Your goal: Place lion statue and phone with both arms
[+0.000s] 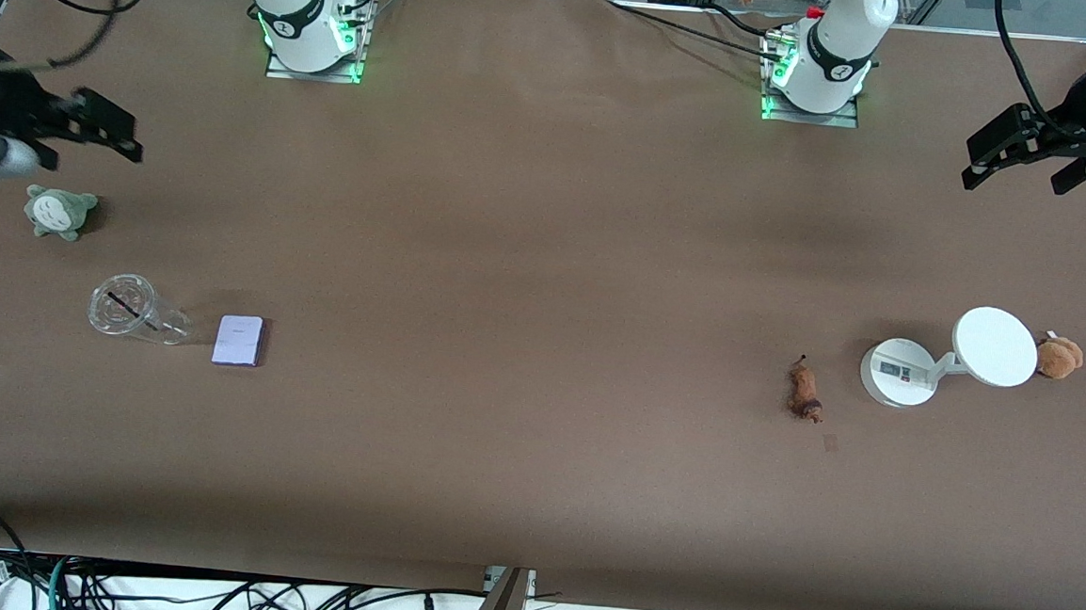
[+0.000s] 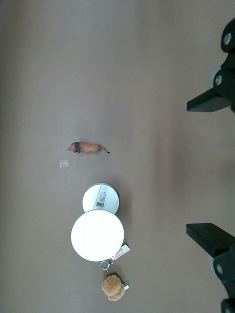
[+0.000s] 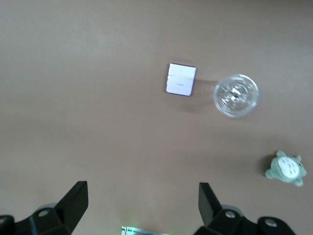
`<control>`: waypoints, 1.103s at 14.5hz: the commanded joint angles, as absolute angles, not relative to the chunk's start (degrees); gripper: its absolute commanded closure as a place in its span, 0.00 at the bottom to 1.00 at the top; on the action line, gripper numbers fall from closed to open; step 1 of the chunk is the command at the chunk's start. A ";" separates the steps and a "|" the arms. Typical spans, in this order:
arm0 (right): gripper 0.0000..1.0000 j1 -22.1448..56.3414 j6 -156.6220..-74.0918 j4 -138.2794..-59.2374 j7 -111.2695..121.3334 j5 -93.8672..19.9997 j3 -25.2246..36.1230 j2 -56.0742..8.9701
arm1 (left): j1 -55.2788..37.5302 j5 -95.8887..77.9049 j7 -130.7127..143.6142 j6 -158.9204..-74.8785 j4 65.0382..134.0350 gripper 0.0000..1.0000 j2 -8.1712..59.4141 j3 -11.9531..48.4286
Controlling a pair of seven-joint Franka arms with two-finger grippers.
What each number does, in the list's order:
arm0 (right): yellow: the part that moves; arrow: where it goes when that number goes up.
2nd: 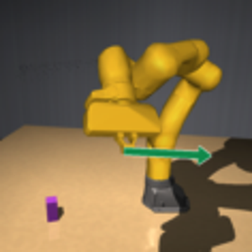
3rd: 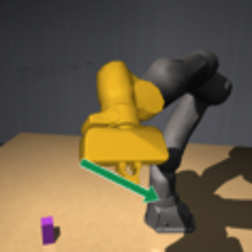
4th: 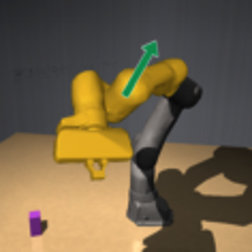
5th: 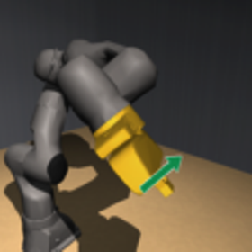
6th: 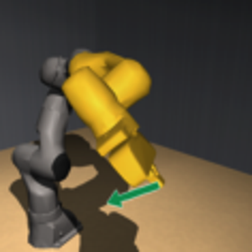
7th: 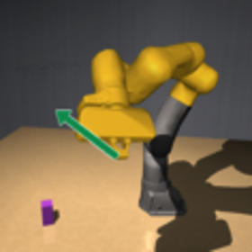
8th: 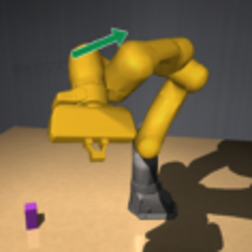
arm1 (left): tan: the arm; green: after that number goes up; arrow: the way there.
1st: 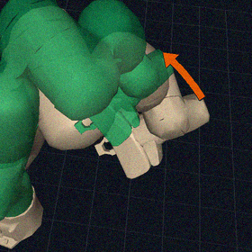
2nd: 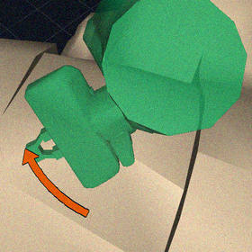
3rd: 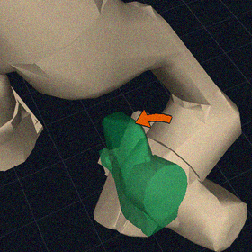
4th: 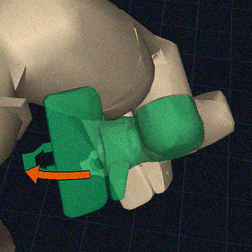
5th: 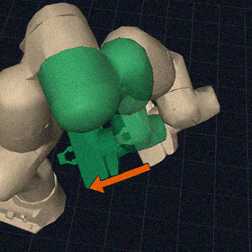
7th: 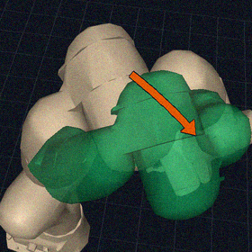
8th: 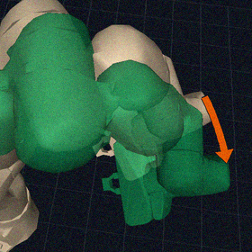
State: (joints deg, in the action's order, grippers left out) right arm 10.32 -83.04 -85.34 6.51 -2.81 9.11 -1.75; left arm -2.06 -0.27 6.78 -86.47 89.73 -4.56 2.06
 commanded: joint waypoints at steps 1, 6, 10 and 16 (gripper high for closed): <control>0.00 8.53 -81.40 -89.21 7.12 0.68 6.51 1.76 | -1.76 0.62 6.50 -86.22 87.45 0.00 -3.16 1.76; 0.00 8.00 -78.31 -88.43 6.15 1.50 5.10 0.62 | -1.58 0.70 6.24 -86.75 83.15 0.00 -1.41 1.85; 0.00 8.00 -78.66 -87.71 6.33 1.32 5.27 -0.53 | -1.58 0.70 6.15 -86.75 83.06 0.00 -0.53 1.85; 0.00 8.09 -79.01 -87.01 6.77 1.76 5.19 -1.14 | -2.46 0.52 6.32 -86.22 81.21 0.00 -0.35 2.55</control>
State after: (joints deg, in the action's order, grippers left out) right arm 8.90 -79.34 -88.43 6.54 0.93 6.04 -0.54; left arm -1.73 -0.27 6.78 -87.25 83.50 -1.51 2.26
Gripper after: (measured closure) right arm 0.000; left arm 0.000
